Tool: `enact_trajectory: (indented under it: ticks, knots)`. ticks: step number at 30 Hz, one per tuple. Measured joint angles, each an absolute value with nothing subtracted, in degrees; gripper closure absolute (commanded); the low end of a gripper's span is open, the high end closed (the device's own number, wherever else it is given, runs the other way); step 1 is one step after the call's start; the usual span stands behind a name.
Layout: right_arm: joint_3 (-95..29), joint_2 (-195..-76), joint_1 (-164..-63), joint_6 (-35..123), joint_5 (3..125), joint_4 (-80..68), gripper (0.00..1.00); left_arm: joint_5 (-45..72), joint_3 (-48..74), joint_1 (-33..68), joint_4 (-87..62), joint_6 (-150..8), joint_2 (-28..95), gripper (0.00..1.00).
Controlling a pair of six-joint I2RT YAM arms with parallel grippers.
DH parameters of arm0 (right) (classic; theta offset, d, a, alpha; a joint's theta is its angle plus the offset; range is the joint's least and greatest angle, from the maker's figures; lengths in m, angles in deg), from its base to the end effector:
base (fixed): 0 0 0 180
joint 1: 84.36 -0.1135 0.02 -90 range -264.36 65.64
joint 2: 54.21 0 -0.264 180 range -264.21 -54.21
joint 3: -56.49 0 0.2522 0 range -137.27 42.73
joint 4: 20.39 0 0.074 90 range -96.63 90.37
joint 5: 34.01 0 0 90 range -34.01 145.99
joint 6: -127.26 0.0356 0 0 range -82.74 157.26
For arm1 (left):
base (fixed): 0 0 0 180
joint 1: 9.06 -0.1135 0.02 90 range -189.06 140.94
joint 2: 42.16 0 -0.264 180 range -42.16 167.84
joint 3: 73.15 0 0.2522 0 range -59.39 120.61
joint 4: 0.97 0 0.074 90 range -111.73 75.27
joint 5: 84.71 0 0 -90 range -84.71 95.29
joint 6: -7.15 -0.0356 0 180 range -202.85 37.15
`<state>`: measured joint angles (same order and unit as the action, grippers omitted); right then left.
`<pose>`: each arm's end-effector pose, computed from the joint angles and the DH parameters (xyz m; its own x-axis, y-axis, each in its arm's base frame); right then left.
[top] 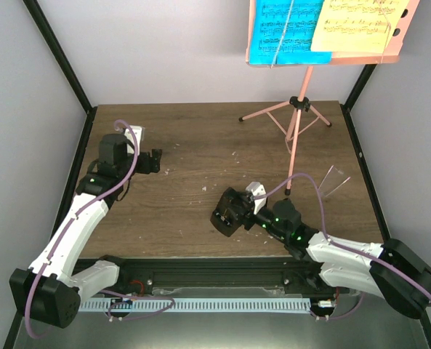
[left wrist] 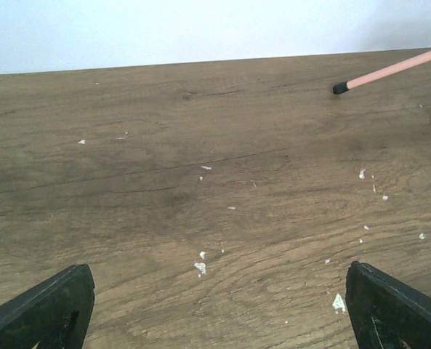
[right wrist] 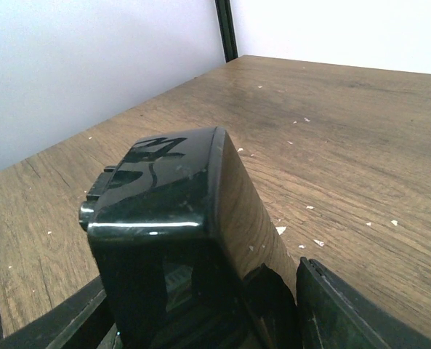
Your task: Pack up the instrument practice props
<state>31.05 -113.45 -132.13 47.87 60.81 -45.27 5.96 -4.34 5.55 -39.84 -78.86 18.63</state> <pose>0.1340 0.1521 0.1831 -0.2486 -0.0009 -0.9686 -0.7609 0.6190 0.1947 0.2273 -0.0597 0.3229 -0.5132 0.0619 -0.8560 0.2268 0.9717 -0.0657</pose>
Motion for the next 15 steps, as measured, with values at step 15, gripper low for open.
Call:
enact_trajectory:
  ticks: [15]
  knots:
    - [28.06,-114.48,-132.13,50.27,60.24,-41.59,0.39,5.83,-4.34,5.97,-39.86,-78.88,18.63,0.05]
